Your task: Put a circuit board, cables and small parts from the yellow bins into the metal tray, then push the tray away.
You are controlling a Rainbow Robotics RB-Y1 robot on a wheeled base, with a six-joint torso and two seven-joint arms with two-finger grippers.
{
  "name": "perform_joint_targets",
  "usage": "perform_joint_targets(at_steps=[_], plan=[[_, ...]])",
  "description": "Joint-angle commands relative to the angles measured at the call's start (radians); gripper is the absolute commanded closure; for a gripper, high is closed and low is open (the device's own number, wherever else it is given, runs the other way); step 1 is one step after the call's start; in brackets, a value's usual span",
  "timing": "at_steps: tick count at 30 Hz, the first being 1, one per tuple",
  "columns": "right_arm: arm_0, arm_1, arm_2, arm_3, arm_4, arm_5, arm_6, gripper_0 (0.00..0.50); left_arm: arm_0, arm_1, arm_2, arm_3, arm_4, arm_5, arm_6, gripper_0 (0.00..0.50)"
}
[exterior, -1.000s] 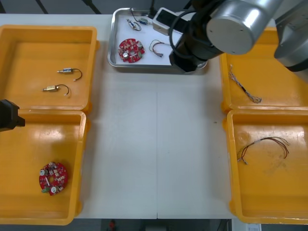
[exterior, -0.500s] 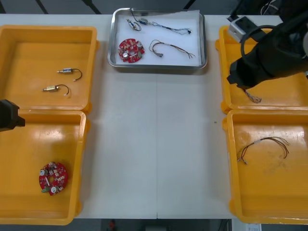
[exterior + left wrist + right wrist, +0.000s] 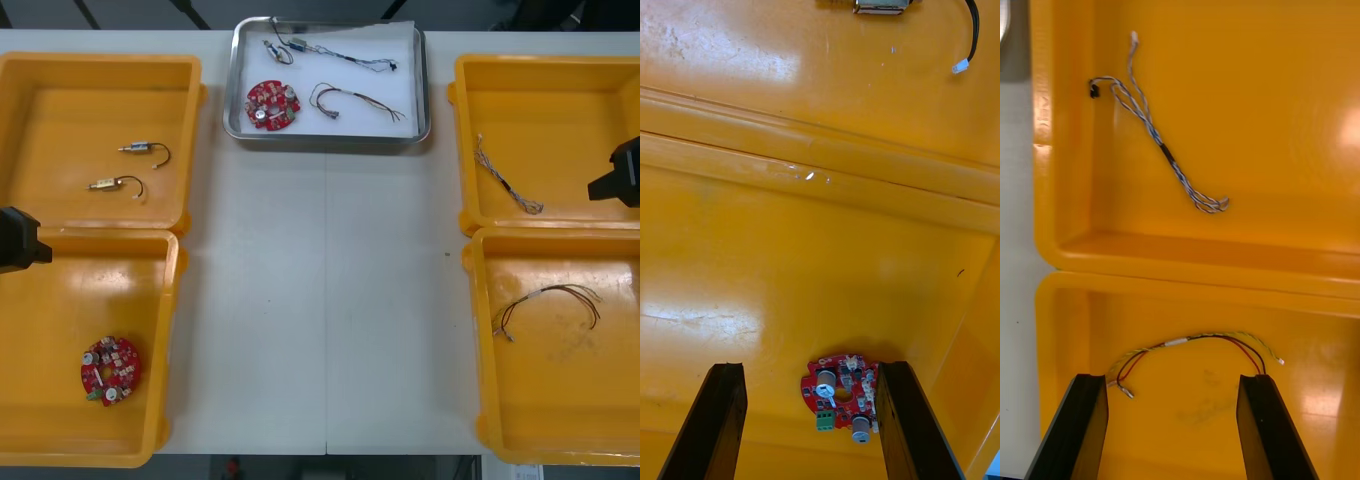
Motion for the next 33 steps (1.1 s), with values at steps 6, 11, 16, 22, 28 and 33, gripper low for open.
perform_joint_targets(at_steps=[6,11,16,22,28,33], plan=[[0.14,-0.037,-0.098,0.015,-0.032,-0.002,-0.03,0.0,0.008,0.049,-0.006,-0.019,-0.004,-0.009,-0.061,0.0],[0.152,-0.022,-0.096,0.065,-0.039,0.002,-0.019,0.0,0.008,0.049,-0.006,-0.019,-0.004,-0.009,-0.061,0.0],[0.166,-0.014,-0.081,0.085,-0.029,0.009,-0.01,0.0,0.008,0.049,-0.006,-0.019,-0.004,-0.009,-0.061,0.0],[0.19,0.007,-0.075,0.085,-0.005,0.006,0.003,0.0,0.008,0.049,-0.006,-0.019,-0.004,-0.009,-0.061,0.0],[0.203,0.022,-0.063,0.085,0.007,0.008,0.012,0.0,0.008,0.049,-0.006,-0.019,-0.004,-0.009,-0.061,0.0],[0.204,0.022,-0.052,0.084,0.015,0.008,0.016,0.0,0.008,0.049,-0.006,-0.019,-0.004,-0.009,-0.061,0.0]])
